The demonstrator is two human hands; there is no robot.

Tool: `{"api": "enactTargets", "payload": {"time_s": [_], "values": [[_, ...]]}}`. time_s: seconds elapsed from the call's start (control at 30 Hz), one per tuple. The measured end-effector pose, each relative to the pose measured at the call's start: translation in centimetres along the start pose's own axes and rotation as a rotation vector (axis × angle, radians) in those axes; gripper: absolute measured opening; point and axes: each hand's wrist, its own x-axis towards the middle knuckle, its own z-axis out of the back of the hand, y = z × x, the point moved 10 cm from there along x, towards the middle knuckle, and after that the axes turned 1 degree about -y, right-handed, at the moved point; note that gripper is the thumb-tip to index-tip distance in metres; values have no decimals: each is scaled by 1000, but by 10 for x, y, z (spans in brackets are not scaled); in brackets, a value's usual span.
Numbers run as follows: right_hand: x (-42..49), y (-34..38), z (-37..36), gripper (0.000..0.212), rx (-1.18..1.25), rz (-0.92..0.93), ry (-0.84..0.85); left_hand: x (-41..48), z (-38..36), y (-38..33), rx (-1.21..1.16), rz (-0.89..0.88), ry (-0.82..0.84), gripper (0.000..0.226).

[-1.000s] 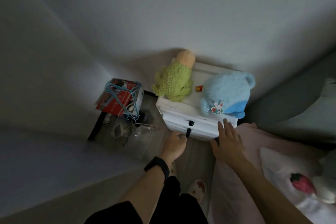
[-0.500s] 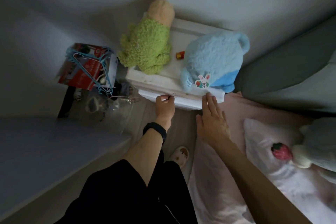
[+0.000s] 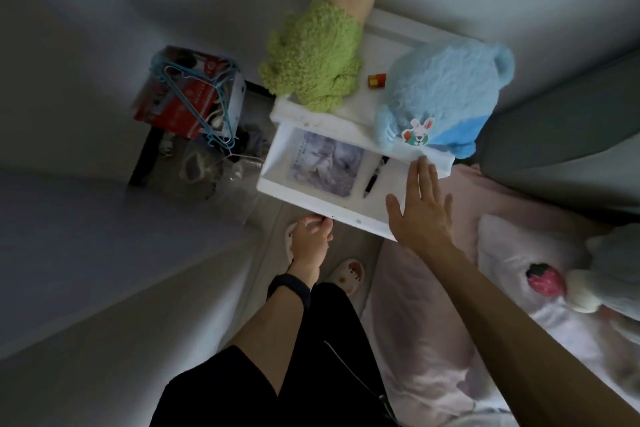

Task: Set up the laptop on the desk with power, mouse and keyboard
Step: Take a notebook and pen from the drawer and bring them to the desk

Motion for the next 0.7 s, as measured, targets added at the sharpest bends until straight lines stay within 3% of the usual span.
{"api": "enactTargets", "payload": {"time_s": [0.2,0.37,0.5,0.7], "values": [[-5,5,-9,94,-99,-10,-28,-21,29,66,-73,193,35,21],[-9,9,-8,93,-66,-20,-75,-42,44,66,-80,184,2,10],[-19,21,-17,75,-41,20,-101,-44,58,33,-72,102,-8,21],[-21,31,-53,51,183,-27,41,-56,75,-71,-35,-255,-96,12]]}}
